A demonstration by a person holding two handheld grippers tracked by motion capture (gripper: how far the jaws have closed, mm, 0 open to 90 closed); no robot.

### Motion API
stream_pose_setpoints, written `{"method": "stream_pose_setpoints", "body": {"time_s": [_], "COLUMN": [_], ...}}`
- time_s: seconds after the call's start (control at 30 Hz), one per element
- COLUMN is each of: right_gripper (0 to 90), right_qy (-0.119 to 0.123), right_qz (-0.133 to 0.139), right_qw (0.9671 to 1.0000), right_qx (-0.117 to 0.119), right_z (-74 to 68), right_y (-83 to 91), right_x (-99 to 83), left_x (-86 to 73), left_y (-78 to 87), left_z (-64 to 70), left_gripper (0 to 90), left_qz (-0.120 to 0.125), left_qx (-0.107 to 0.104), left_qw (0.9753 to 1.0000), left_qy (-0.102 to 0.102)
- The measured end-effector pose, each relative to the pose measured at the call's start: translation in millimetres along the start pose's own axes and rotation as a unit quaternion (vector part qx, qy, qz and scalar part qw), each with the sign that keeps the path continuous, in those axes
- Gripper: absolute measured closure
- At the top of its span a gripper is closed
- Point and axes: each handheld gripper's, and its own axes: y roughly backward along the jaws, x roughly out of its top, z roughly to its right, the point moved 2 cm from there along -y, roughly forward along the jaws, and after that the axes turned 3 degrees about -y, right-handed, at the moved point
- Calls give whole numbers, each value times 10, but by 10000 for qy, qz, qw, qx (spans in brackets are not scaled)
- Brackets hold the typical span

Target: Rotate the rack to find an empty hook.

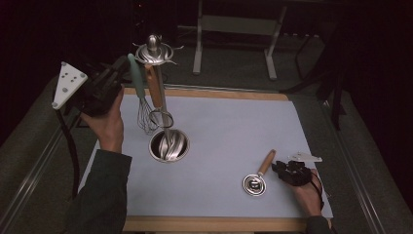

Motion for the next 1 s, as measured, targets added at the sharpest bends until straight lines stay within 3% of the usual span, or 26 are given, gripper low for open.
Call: {"method": "stream_pose_setpoints", "body": {"time_s": [0.47, 1.0], "right_gripper": [707, 713], "right_qy": [-25, -7], "right_qz": [11, 0], "right_qw": [10000, 10000], "right_qx": [33, 38], "right_z": [14, 15], "right_y": [7, 4], "right_x": [1, -2], "left_x": [12, 34], "left_y": [-132, -270], "left_z": [-113, -180], "left_gripper": [900, 900], "left_qz": [-172, -395], "left_qx": [79, 197], "left_qw": [9996, 9989], "left_qy": [194, 157]}}
